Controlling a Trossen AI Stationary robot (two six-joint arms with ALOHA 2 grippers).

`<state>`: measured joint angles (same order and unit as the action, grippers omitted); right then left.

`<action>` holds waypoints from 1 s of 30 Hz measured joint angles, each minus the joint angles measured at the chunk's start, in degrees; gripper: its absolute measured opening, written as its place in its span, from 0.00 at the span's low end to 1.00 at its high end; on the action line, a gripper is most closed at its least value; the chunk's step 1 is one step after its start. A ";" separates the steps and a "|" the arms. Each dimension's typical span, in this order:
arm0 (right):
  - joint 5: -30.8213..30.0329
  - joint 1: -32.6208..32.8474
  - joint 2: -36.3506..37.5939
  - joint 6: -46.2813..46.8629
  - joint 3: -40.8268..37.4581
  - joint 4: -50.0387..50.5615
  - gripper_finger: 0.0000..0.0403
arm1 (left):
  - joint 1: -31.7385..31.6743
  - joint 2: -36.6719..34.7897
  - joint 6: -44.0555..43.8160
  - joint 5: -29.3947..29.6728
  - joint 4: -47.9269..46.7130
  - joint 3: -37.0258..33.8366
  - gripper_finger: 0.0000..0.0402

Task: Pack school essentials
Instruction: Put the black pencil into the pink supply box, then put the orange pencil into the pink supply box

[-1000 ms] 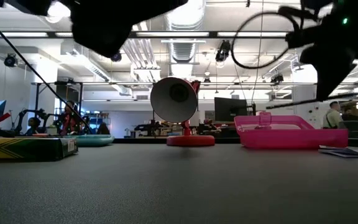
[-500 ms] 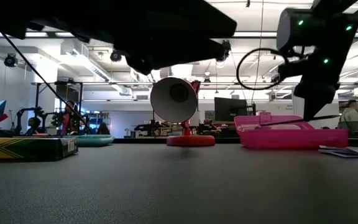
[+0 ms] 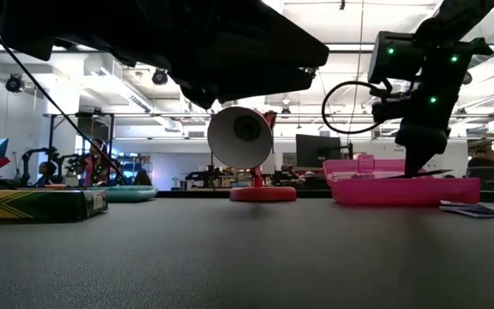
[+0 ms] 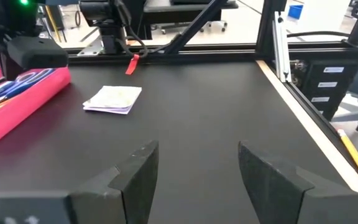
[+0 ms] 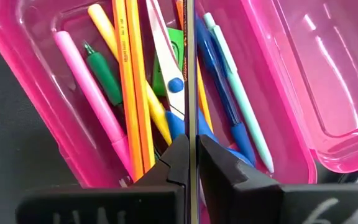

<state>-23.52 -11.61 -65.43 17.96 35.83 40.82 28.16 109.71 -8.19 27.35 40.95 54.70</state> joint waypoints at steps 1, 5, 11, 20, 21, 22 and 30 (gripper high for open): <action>0.06 -0.01 0.00 0.02 0.00 -0.04 0.06 | 0.00 0.00 0.00 -0.01 0.00 0.00 0.51; 2.66 -0.01 0.00 0.02 0.00 -0.04 0.14 | 0.00 0.00 -0.02 -0.01 0.00 -0.01 0.51; 3.28 0.06 0.00 6.01 0.23 0.67 0.27 | -0.04 0.00 -0.07 -0.04 -0.08 -0.04 0.51; 11.96 6.56 0.09 15.39 4.16 -1.02 0.26 | -0.17 0.00 -0.42 -0.06 -0.92 -0.07 0.51; 11.97 8.46 0.09 16.19 4.48 -1.78 0.26 | -0.17 0.00 -0.44 -0.06 -0.94 -0.09 0.51; 11.96 10.48 0.09 17.50 4.74 -2.74 0.26 | -0.17 0.00 -0.43 -0.06 -0.94 -0.09 0.51; 3.86 30.81 -0.54 31.88 5.05 -13.90 0.26 | -0.17 0.00 -2.23 -0.08 -0.91 -0.09 0.51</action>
<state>-19.66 19.20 -65.97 49.84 40.88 26.91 27.99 109.71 -10.42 27.27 40.03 54.61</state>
